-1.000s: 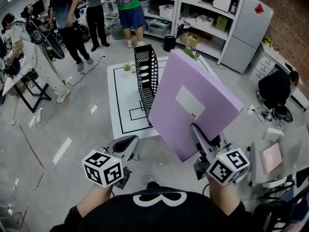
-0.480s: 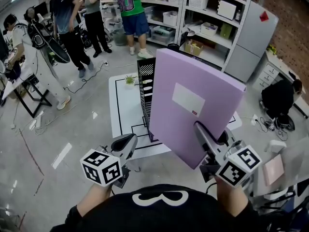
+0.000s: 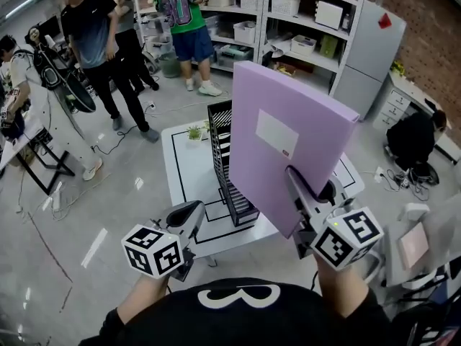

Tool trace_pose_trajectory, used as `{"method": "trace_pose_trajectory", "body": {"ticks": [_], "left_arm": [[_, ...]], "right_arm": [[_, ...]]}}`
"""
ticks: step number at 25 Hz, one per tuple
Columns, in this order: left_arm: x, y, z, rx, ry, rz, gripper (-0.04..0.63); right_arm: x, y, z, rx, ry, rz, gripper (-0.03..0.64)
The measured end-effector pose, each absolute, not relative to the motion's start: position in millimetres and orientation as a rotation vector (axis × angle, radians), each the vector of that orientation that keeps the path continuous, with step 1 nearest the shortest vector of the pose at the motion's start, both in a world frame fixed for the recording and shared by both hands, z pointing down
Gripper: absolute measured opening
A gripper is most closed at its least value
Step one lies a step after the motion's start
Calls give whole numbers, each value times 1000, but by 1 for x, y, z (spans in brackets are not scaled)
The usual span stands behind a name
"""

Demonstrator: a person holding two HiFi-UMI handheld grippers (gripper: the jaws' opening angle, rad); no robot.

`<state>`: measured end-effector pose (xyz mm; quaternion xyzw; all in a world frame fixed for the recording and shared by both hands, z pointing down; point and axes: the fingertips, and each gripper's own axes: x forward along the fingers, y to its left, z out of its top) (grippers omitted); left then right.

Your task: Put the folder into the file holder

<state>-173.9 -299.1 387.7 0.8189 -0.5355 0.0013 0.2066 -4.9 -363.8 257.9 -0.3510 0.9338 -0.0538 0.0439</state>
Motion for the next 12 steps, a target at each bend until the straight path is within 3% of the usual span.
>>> {"method": "trace_pose_trajectory", "body": {"ticks": [12], "left_arm": [[-224,-325,377,2335,-1388,83,6]], "right_arm": [[-69,-396,254,-1324,2769,-48,135]]}}
